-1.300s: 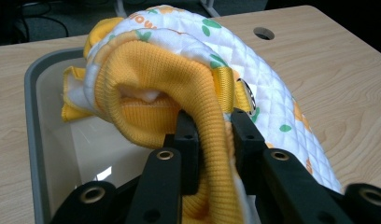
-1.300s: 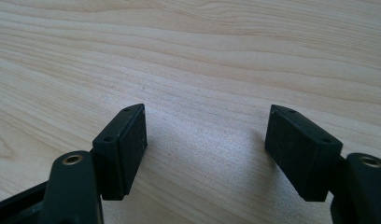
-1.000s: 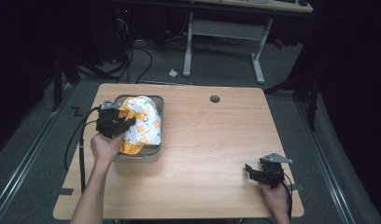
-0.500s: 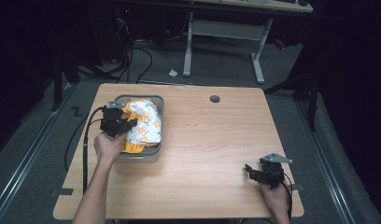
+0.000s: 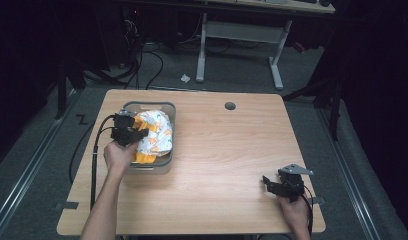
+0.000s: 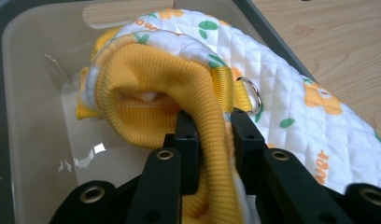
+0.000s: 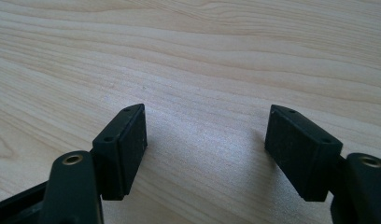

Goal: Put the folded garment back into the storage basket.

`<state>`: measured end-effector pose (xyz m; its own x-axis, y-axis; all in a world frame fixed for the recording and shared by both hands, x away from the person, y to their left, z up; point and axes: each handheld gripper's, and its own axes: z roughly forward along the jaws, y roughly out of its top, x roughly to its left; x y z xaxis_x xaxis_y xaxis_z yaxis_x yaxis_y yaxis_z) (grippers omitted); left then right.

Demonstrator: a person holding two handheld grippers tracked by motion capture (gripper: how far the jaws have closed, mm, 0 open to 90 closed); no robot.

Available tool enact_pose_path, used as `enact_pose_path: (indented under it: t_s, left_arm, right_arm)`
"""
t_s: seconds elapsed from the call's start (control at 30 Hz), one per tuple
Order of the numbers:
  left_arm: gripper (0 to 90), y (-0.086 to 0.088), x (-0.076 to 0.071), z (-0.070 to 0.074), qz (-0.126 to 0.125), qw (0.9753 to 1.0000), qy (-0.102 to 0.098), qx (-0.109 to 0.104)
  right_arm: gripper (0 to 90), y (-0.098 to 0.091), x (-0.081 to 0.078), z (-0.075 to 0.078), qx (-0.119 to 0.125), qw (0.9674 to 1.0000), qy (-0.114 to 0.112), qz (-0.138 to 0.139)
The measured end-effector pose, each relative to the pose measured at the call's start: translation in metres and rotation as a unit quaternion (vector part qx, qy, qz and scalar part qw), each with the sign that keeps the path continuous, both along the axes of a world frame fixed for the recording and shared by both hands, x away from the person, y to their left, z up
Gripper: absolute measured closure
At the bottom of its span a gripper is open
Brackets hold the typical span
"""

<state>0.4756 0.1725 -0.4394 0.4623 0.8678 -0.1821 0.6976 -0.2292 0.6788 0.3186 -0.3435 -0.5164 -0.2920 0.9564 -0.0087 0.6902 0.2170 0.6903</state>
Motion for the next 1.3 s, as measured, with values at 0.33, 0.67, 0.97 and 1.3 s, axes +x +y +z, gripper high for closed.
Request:
enact_pose_path:
  t_s: [0.33, 0.67, 0.97, 1.3]
  left_arm:
    - [75.4, -0.006, 0.005, -0.006, 0.004, 0.9993, 0.016, 0.032]
    - [69.2, -0.013, 0.011, -0.010, 0.021, 0.9965, 0.045, 0.068]
    - [48.0, -0.008, 0.008, -0.004, 0.049, 0.9953, 0.026, 0.079]
    - [41.5, -0.006, -0.008, 0.016, 0.044, 0.9975, -0.016, 0.053]
  right_arm:
    - [29.9, 0.000, 0.000, 0.000, 0.000, 1.0000, 0.000, 0.000]
    - [29.9, 0.000, 0.000, 0.000, 0.000, 1.0000, 0.000, 0.000]
    - [29.9, 0.000, 0.000, 0.000, 0.000, 1.0000, -0.001, 0.001]
    - [29.9, 0.000, 0.000, 0.000, -0.001, 1.0000, -0.001, 0.001]
